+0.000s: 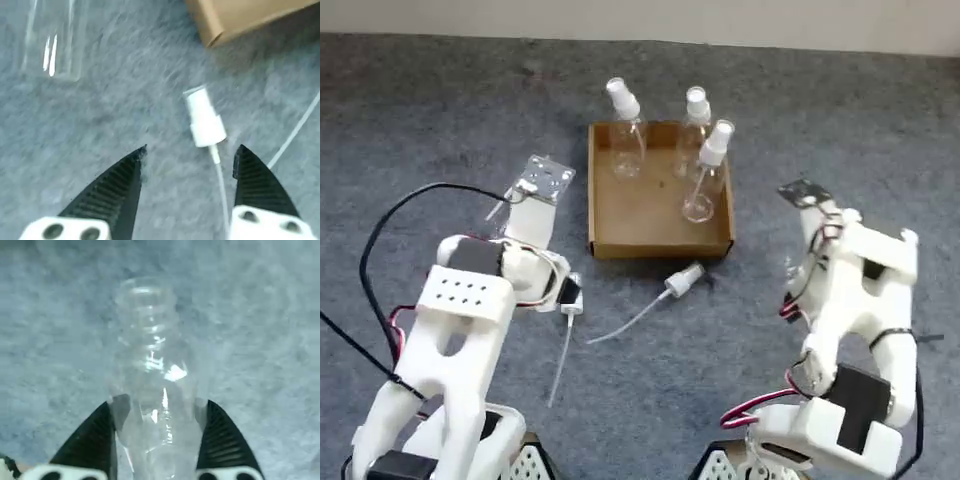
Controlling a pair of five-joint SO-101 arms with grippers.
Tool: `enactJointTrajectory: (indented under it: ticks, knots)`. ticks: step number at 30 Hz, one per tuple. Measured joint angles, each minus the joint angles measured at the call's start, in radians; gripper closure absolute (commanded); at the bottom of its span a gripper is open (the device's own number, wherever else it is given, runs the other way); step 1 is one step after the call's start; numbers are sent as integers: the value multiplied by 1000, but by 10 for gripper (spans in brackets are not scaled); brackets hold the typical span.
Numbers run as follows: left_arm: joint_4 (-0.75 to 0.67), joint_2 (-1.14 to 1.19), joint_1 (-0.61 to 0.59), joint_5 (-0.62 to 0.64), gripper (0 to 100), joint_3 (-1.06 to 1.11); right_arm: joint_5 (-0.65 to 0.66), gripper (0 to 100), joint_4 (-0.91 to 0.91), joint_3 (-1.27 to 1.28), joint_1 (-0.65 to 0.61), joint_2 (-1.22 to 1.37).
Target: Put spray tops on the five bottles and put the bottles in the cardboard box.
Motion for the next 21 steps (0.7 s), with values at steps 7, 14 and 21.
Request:
enactJointTrajectory:
  ticks: [7,14,21]
  knots:
    - [-169,20,57,12,770,69,8,964,-141,137,78,0]
    - [-244,210,58,61,837,63,8,964,-183,163,127,-6]
    - [-250,382,58,78,881,28,8,964,-184,170,147,-14]
